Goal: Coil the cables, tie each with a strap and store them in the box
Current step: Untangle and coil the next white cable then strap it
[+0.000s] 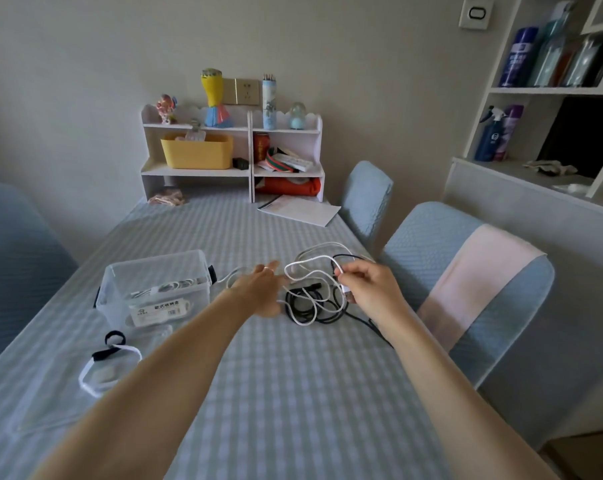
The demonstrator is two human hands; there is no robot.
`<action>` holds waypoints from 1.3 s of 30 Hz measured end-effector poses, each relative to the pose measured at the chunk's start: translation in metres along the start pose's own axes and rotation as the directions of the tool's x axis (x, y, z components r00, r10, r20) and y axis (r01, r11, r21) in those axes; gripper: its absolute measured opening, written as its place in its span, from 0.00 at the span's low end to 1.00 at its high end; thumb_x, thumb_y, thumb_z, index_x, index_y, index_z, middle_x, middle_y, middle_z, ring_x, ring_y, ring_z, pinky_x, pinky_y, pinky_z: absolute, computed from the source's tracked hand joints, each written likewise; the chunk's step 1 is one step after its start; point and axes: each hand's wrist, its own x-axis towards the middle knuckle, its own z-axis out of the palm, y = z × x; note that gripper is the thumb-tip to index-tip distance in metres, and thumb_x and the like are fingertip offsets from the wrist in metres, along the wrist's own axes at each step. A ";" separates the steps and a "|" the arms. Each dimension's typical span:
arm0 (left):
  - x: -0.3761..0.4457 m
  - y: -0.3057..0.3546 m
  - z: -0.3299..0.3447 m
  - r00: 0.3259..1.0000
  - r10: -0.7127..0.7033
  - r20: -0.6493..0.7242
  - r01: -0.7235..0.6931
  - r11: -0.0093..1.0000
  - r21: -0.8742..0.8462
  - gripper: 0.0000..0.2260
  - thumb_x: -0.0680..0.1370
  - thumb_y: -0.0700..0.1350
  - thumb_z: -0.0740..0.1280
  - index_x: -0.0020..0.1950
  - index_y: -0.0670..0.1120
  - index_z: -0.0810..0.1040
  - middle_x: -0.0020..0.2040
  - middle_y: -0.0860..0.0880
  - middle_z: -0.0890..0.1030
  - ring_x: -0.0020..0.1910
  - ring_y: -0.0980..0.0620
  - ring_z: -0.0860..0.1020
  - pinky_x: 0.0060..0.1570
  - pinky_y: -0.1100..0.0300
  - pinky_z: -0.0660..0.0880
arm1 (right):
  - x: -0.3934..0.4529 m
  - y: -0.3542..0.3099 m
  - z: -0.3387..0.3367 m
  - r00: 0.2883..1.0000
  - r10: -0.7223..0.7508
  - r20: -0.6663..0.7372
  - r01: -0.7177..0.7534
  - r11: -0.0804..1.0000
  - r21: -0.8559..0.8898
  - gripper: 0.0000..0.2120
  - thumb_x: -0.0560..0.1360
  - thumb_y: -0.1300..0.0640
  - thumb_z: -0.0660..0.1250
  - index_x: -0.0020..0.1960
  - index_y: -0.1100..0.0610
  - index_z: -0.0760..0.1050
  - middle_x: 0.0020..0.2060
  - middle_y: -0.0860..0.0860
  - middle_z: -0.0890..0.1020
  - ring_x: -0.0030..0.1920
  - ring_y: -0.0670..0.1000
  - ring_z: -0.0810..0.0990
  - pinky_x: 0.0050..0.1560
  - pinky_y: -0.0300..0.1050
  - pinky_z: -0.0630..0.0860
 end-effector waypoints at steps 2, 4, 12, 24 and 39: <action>0.003 -0.001 -0.001 0.998 -0.058 -0.035 0.057 0.997 -0.046 0.17 0.79 0.48 0.65 0.68 0.54 0.74 0.67 0.45 0.74 0.66 0.43 0.74 0.58 0.51 0.73 | 0.003 -0.001 -0.003 1.000 -0.017 -0.018 0.017 1.000 -0.004 0.03 0.75 0.60 0.72 0.43 0.58 0.83 0.34 0.51 0.81 0.35 0.49 0.76 0.42 0.51 0.76; 0.004 -0.005 -0.001 0.985 -0.107 -0.139 0.081 0.980 -0.181 0.10 0.79 0.40 0.63 0.59 0.46 0.78 0.58 0.44 0.79 0.56 0.42 0.79 0.45 0.55 0.71 | 0.005 -0.003 -0.006 0.999 -0.021 -0.040 0.020 1.000 -0.005 0.04 0.75 0.59 0.72 0.42 0.55 0.83 0.33 0.48 0.82 0.35 0.46 0.78 0.46 0.53 0.79; -0.025 -0.011 -0.028 0.798 -0.438 -0.414 -0.045 0.642 -0.765 0.07 0.79 0.37 0.59 0.46 0.44 0.76 0.37 0.49 0.79 0.34 0.52 0.76 0.31 0.61 0.71 | -0.008 -0.013 -0.009 0.990 0.009 -0.143 0.010 0.991 0.130 0.08 0.75 0.58 0.71 0.39 0.50 0.82 0.29 0.44 0.81 0.31 0.45 0.77 0.43 0.49 0.78; -0.151 0.034 -0.162 0.809 -0.391 -0.439 -0.358 0.264 -0.896 0.12 0.82 0.41 0.61 0.39 0.41 0.75 0.26 0.53 0.71 0.22 0.57 0.66 0.21 0.66 0.61 | -0.081 -0.116 -0.023 0.966 -0.201 -0.160 0.229 0.955 0.187 0.08 0.75 0.61 0.69 0.41 0.50 0.82 0.31 0.49 0.81 0.34 0.47 0.77 0.40 0.47 0.75; -0.294 0.069 -0.134 0.996 0.024 0.083 0.065 0.421 -0.905 0.10 0.82 0.47 0.64 0.51 0.41 0.80 0.38 0.44 0.82 0.34 0.50 0.79 0.30 0.57 0.76 | -0.167 -0.137 -0.053 0.991 -0.135 0.021 0.127 0.967 0.221 0.08 0.75 0.64 0.69 0.40 0.54 0.83 0.30 0.52 0.75 0.29 0.49 0.71 0.27 0.38 0.70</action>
